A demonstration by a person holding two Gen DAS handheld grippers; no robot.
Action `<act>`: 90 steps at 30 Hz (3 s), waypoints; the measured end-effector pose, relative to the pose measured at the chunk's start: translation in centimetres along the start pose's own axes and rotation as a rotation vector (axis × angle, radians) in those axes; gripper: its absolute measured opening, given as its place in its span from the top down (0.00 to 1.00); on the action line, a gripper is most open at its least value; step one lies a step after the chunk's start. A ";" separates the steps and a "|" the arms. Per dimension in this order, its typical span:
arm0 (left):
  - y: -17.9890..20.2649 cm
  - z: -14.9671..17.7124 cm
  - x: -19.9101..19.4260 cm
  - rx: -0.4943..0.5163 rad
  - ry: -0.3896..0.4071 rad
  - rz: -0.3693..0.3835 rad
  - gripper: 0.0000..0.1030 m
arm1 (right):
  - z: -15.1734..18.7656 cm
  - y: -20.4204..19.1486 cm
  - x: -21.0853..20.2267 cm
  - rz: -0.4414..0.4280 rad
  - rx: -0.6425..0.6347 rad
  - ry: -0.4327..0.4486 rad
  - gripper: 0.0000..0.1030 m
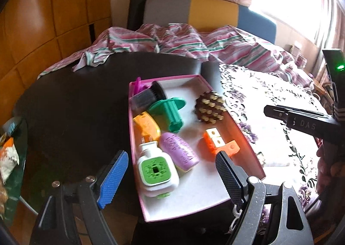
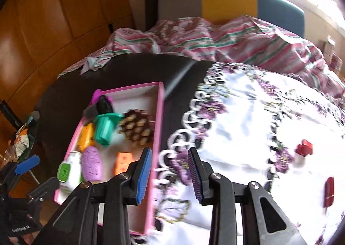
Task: Organize rigid objects
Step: 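Move the right gripper back over the red lipstick tube on the cloth, then close the right gripper around the red lipstick tube, then grasp the red puzzle piece with the left gripper and lift it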
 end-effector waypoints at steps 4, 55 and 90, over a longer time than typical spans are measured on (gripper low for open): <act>1.7 -0.6 0.0 0.028 0.003 0.036 0.19 | 0.6 4.3 -0.8 0.042 0.078 -0.010 0.67; 23.8 -0.8 6.7 0.298 -0.211 0.363 0.19 | 12.7 32.1 -1.8 0.343 0.521 -0.320 0.77; 41.7 -0.9 20.7 0.431 -0.352 0.382 0.53 | 12.4 32.3 -1.3 0.351 0.469 -0.332 0.75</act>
Point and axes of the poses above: each gripper's, at about its wrist camera, not at the fingertips, and x roughly the way its jaws point, y to its right, z to its underside, the point moved 7 cm from there along x, roughly the way its jaws point, and after that the axes turned 6 degrees about -x, right-handed, at the moved point
